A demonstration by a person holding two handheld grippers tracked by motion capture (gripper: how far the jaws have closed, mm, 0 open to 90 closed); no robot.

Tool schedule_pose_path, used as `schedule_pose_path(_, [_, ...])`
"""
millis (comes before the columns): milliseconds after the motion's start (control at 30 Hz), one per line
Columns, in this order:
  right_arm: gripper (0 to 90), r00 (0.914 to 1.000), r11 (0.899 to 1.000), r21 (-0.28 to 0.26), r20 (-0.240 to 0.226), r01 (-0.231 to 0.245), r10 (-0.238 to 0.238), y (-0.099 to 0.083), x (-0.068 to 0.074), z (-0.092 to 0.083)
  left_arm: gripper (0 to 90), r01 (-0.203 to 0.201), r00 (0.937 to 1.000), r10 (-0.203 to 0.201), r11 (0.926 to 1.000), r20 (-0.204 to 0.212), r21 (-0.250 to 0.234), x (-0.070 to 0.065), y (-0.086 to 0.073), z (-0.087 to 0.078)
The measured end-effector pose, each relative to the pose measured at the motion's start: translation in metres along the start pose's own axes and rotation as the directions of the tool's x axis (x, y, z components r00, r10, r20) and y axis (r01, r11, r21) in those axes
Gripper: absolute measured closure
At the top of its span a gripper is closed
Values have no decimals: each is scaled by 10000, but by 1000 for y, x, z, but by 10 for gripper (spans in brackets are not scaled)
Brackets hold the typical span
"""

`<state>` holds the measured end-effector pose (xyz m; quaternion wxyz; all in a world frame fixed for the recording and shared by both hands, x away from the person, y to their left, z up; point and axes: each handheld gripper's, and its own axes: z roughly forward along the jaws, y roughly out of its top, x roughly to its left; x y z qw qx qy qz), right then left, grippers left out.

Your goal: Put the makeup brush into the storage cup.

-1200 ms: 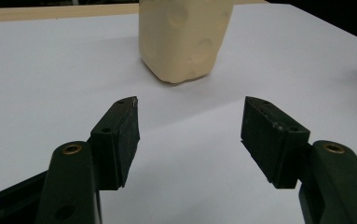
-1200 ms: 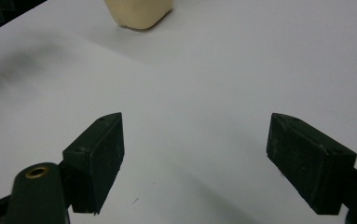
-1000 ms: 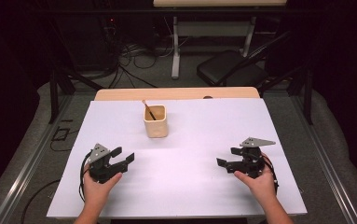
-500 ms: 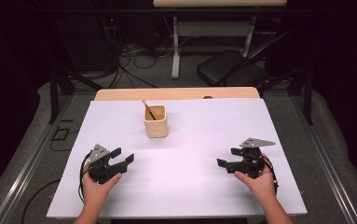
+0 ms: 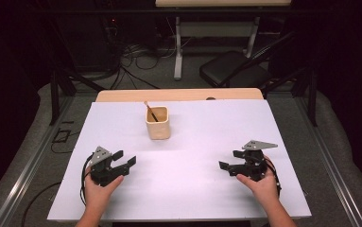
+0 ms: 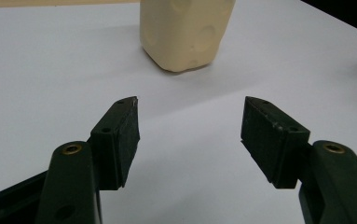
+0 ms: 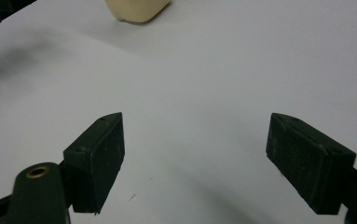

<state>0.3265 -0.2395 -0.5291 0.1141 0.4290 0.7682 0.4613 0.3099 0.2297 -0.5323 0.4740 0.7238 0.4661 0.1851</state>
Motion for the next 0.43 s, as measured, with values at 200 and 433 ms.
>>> schedule_pose_path(200, [190,10000,10000,73,-48,-25,25,0,1,1,371,33,10000,-33,10000,6,-9,1,0,0])
schedule_pose_path(433, [190,10000,9999,109,-35,13,-12,-1,1,1,370,36,10000,-36,10000,4,1,2,0,0])
